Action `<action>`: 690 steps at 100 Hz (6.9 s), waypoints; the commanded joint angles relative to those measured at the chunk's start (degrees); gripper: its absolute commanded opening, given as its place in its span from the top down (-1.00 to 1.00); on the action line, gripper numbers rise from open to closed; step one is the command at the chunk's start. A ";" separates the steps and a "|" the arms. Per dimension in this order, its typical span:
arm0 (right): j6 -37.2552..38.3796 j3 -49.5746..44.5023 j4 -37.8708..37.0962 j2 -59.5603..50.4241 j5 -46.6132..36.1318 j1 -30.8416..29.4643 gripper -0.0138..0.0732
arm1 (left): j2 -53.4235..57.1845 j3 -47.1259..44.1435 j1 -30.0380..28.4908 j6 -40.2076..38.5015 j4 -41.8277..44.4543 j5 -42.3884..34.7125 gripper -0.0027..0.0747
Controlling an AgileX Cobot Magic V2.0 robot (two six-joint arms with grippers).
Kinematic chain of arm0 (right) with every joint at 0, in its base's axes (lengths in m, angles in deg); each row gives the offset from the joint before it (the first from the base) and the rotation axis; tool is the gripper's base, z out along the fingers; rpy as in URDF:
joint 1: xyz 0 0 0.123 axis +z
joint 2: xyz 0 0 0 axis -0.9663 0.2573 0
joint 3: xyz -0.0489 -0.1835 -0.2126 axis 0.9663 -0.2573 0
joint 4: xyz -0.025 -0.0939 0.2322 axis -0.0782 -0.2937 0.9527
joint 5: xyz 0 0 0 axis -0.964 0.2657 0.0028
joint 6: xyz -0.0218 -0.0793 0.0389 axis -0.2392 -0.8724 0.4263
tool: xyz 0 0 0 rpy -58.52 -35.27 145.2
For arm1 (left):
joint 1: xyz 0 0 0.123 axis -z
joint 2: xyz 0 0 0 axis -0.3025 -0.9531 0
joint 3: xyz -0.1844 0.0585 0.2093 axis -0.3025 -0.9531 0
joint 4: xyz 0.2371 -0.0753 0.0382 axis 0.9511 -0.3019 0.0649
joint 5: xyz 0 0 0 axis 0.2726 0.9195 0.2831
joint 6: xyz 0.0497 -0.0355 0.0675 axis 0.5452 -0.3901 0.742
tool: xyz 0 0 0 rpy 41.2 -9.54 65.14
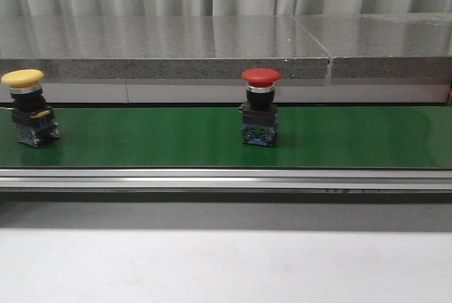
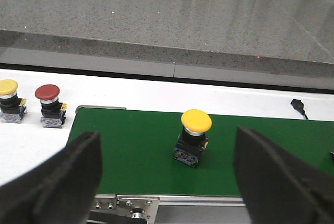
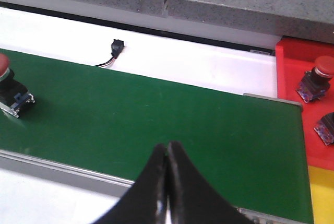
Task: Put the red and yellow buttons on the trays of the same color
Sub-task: 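Lower the right gripper onto the red button at the belt end, grasp, then carry the red button into the red tray and open the right gripper, then lower the right gripper onto the yellow button on the belt, grasp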
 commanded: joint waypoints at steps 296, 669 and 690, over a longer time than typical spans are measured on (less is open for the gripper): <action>-4.45 42.05 2.72 47.75 8.67 -3.84 0.35 | 4.38 -1.55 0.38 0.01 0.02 -2.05 0.98; -9.60 9.05 6.02 25.85 2.48 1.23 -0.80 | 4.38 -1.55 0.38 0.01 0.02 -2.05 0.98; -10.30 9.11 6.07 29.82 -1.54 5.55 -0.80 | 4.38 -1.55 0.38 0.01 0.02 -2.05 0.98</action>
